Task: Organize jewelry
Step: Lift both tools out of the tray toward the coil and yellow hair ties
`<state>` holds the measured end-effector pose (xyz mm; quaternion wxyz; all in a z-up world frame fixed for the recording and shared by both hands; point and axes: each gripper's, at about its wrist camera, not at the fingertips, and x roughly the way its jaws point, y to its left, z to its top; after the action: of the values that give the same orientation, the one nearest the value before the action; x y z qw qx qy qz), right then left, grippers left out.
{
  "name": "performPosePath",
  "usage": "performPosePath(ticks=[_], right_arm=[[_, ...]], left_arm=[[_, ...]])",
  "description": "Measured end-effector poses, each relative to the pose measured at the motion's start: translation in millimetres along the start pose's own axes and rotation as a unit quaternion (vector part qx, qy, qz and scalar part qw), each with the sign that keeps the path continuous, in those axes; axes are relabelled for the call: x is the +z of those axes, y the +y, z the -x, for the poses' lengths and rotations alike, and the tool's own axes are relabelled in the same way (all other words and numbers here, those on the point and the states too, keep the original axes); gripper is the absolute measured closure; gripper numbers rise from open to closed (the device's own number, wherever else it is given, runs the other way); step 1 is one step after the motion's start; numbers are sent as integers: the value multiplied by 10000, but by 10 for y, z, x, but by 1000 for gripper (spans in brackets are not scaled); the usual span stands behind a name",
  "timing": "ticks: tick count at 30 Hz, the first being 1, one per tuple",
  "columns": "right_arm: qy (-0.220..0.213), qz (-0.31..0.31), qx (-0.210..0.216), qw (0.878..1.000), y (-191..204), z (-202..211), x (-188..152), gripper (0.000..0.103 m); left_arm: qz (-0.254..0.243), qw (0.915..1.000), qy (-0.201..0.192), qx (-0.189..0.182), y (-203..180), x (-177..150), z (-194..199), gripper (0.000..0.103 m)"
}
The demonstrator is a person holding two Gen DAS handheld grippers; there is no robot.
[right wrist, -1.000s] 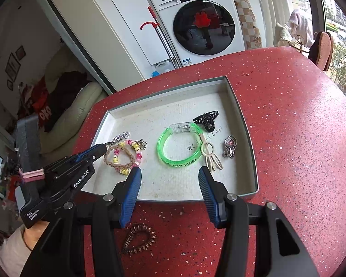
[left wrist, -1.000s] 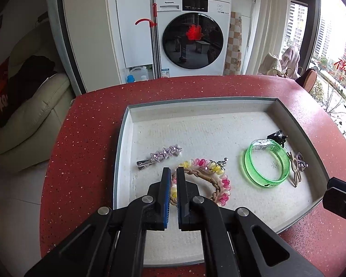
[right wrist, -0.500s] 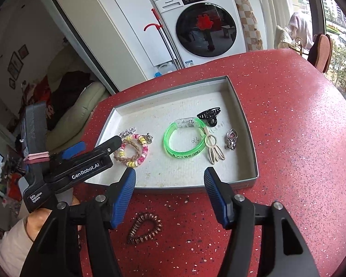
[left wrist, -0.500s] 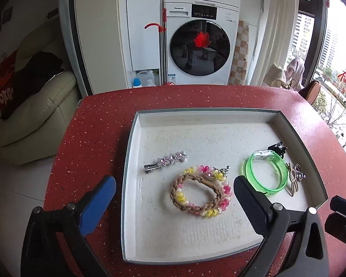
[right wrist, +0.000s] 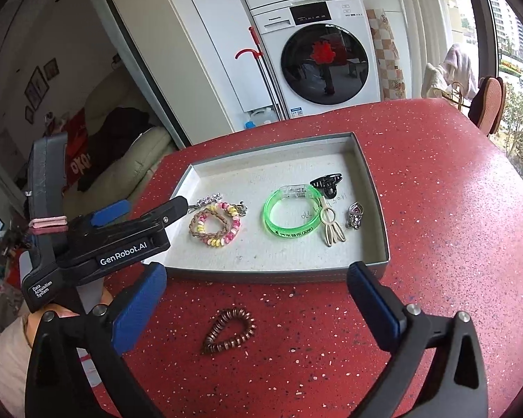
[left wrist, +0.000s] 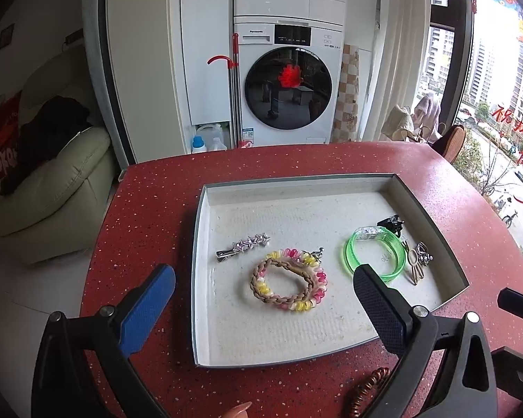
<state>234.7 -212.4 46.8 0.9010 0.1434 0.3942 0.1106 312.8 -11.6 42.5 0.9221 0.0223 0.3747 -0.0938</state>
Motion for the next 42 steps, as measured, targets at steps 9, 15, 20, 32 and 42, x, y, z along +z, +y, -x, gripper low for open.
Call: performPosePath(ticks=[9, 15, 20, 32, 42], right_arm=[[-65, -132, 167, 9998, 60, 284, -148, 0], [-43, 106, -142, 9998, 110, 431, -322, 0], [211, 43, -153, 9996, 71, 483, -485, 0], [990, 192, -411, 9941, 34, 382, -1079, 0], [1206, 528, -736, 9886, 102, 323, -1352, 0]], left_arm=[[-119, 9995, 170, -220, -17, -310, 275, 0], [-18, 9997, 181, -176, 26, -563, 423, 0], [-54, 9982, 404, -428, 39, -761, 461, 0], [-13, 9935, 1016, -507, 6, -1226, 300, 0], [-243, 9934, 975, -552, -190, -1118, 194, 0]])
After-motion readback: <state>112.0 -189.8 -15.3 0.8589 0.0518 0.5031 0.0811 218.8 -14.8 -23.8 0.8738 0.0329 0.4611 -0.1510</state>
